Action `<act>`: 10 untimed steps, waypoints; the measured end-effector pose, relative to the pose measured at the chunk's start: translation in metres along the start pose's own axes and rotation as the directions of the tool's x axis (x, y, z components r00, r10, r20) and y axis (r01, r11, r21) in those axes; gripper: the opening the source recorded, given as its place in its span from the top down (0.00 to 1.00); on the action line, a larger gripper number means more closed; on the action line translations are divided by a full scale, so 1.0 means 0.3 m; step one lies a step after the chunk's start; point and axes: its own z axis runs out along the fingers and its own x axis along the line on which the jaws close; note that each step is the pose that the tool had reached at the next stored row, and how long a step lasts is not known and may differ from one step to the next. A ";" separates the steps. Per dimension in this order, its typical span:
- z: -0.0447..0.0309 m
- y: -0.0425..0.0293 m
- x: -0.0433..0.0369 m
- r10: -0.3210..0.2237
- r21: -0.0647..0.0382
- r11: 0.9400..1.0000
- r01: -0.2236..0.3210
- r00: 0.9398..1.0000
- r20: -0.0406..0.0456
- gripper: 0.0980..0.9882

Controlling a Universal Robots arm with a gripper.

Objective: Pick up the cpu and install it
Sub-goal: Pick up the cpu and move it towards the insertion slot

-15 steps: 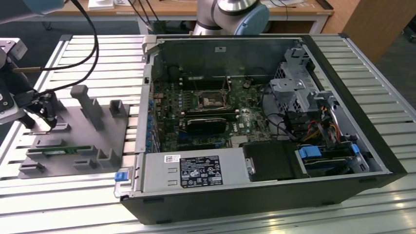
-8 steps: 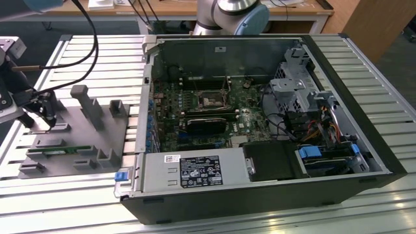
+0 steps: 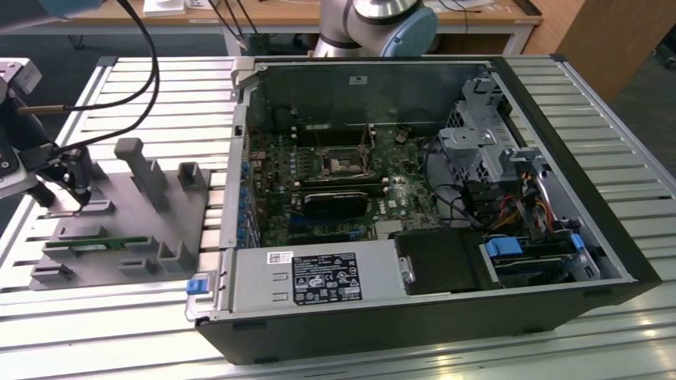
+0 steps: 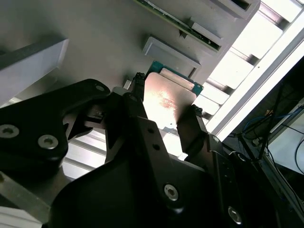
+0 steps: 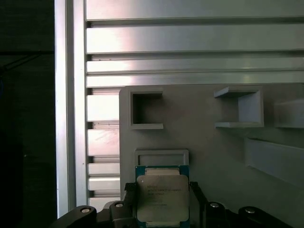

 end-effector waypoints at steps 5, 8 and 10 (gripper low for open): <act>-0.004 0.000 0.000 0.000 0.000 1.000 0.000 1.000 0.000 0.52; -0.006 0.000 0.000 0.000 0.000 1.000 0.000 1.000 0.000 0.52; -0.008 0.000 0.000 0.000 0.000 1.000 0.000 1.000 0.000 0.52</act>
